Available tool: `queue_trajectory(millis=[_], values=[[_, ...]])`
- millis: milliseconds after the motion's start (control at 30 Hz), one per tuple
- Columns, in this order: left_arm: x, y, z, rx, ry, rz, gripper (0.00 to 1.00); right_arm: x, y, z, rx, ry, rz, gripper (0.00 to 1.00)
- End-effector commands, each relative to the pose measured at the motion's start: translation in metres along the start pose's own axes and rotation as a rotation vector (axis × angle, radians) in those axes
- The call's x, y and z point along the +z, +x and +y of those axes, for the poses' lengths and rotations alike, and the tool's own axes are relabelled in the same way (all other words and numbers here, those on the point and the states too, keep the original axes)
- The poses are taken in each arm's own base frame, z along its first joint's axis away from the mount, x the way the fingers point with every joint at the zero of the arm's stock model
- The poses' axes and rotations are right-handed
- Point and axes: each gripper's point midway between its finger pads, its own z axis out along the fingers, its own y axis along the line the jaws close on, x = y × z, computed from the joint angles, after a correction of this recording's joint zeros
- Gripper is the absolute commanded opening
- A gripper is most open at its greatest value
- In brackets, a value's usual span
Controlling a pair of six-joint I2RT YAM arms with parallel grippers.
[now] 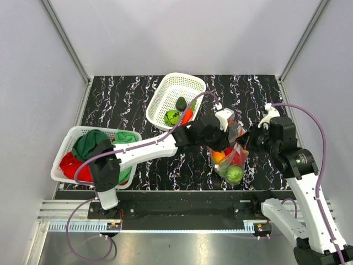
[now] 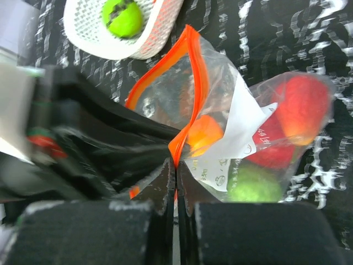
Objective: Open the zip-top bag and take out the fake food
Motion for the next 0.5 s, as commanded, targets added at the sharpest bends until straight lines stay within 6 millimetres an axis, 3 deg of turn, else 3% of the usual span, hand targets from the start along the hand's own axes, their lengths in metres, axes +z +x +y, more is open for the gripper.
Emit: queue_trajectory(millis=[0, 133, 167, 300, 467], values=[[0.0, -0.001, -0.022, 0.098, 0.088, -0.036, 0.19, 0.001, -0.001, 0.029, 0.004, -0.155, 0.02, 0.0], [-0.002, 0.007, -0.009, 0.114, 0.048, -0.024, 0.24, 0.005, -0.001, 0.043, 0.042, -0.226, 0.05, 0.0], [0.0, 0.007, -0.001, 0.084, -0.003, -0.021, 0.26, 0.006, 0.0, 0.042, 0.044, -0.224, 0.051, 0.0], [-0.002, 0.041, 0.023, -0.014, -0.134, 0.106, 0.35, 0.012, 0.003, 0.033, 0.041, -0.184, 0.047, 0.0], [-0.004, 0.065, 0.025, -0.105, -0.167, 0.172, 0.43, 0.017, 0.008, 0.015, 0.044, -0.098, 0.05, 0.0]])
